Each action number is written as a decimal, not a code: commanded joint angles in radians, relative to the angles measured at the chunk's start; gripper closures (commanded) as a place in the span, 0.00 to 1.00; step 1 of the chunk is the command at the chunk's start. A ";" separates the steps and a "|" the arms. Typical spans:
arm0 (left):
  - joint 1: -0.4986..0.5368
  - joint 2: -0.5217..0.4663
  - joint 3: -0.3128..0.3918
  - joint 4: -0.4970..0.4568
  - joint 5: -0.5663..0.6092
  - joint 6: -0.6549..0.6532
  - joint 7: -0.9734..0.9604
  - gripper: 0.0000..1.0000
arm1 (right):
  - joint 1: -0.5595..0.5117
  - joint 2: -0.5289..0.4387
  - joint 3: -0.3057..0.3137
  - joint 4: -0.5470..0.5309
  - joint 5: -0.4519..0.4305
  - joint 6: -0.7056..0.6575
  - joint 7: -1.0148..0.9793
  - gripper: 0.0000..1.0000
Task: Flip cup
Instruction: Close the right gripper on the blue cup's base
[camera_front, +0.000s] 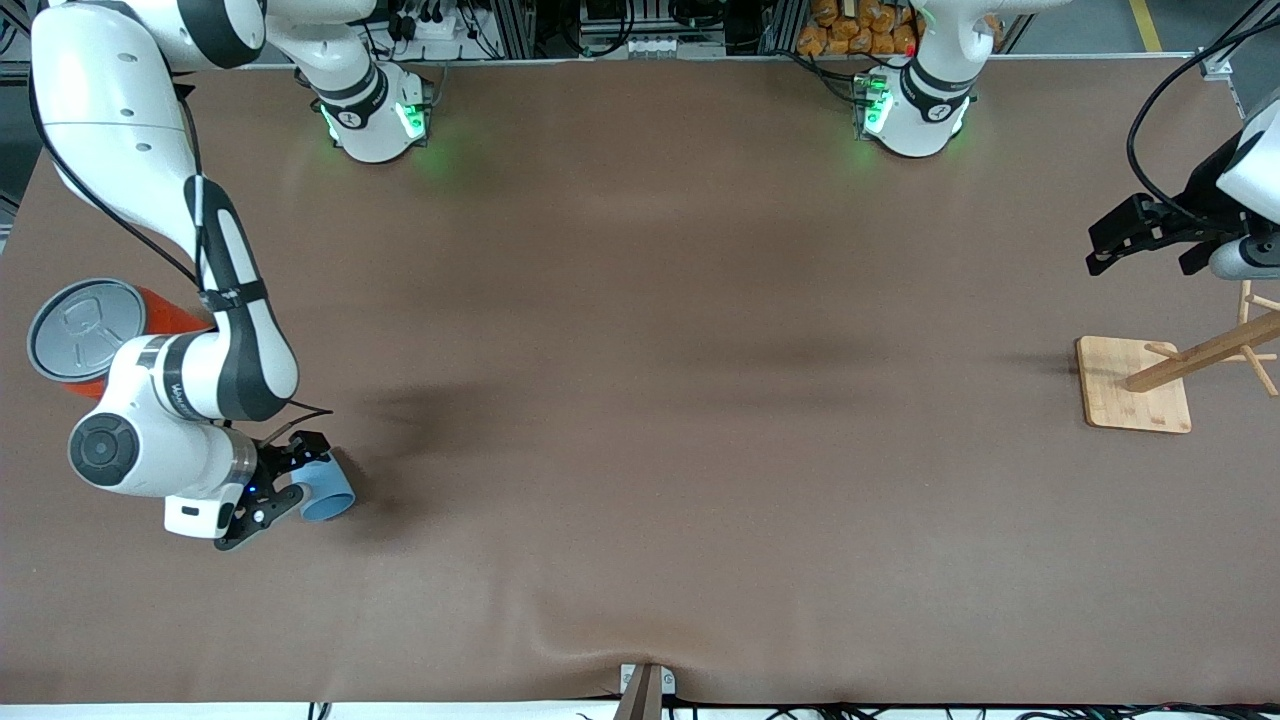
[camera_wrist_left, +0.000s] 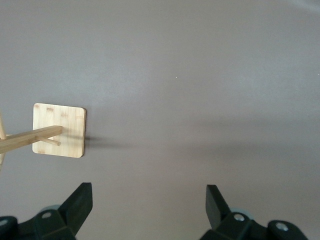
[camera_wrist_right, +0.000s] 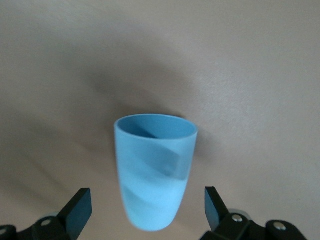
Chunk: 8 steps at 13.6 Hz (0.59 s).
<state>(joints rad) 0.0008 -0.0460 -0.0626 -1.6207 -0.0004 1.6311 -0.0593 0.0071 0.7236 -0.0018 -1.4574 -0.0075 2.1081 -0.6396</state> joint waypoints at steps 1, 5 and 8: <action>0.004 0.009 -0.008 0.024 0.022 -0.020 -0.007 0.00 | -0.003 0.031 0.002 0.000 -0.017 0.038 -0.038 0.00; 0.002 0.009 -0.006 0.024 0.022 -0.020 -0.007 0.00 | -0.012 0.074 0.003 0.000 -0.011 0.069 -0.038 0.01; 0.004 0.011 -0.008 0.024 0.022 -0.020 -0.005 0.00 | -0.003 0.073 0.003 -0.009 -0.008 0.049 -0.041 0.40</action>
<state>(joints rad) 0.0014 -0.0460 -0.0626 -1.6208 -0.0004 1.6305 -0.0593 0.0061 0.7981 -0.0039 -1.4621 -0.0117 2.1612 -0.6604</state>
